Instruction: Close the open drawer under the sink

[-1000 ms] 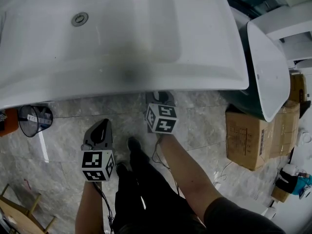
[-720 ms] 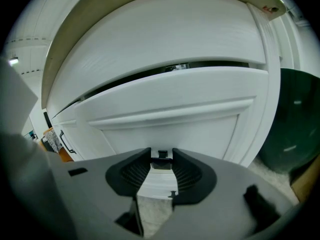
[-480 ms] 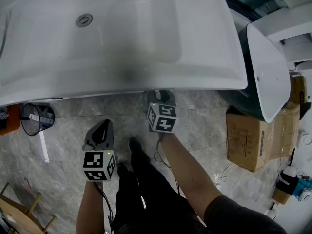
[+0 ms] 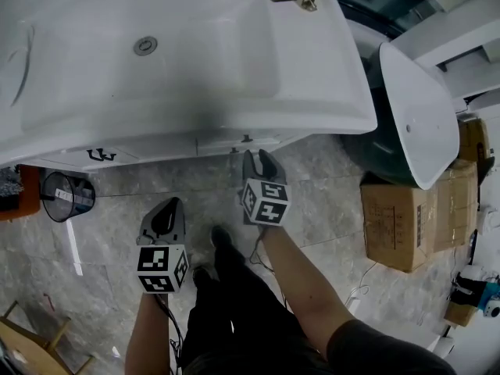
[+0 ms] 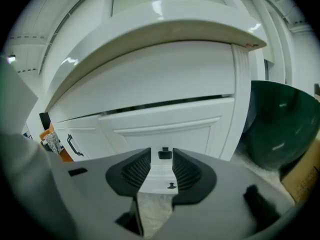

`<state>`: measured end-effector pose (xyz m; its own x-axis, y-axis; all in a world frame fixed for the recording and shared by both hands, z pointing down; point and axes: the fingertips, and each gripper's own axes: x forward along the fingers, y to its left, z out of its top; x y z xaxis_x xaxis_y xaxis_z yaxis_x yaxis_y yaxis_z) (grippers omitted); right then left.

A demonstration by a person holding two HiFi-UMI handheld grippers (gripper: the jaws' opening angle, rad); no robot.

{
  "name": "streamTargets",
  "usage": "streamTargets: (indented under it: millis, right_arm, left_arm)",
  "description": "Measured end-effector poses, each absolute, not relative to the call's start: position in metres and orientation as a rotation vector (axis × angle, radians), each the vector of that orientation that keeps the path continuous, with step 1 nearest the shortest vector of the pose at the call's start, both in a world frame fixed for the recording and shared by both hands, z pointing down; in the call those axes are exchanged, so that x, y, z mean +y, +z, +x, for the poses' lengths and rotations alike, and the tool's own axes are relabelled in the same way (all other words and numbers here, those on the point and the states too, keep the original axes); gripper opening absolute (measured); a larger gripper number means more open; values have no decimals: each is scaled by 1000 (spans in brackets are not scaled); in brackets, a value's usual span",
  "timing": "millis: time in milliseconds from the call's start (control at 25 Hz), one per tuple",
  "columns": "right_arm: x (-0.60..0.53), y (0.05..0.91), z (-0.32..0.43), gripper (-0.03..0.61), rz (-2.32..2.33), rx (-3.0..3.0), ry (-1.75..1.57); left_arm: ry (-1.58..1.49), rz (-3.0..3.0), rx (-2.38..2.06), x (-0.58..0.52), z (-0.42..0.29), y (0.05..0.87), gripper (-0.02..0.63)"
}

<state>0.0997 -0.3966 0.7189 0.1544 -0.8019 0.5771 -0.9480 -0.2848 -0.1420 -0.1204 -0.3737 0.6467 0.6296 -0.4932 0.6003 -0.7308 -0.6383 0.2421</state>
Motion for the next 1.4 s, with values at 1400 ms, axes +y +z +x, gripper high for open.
streamTargets:
  millis: [1400]
  right_arm:
    - [-215, 433, -10, 38, 2062, -2065, 591]
  left_arm:
    - [459, 2554, -1012, -229, -195, 422, 15]
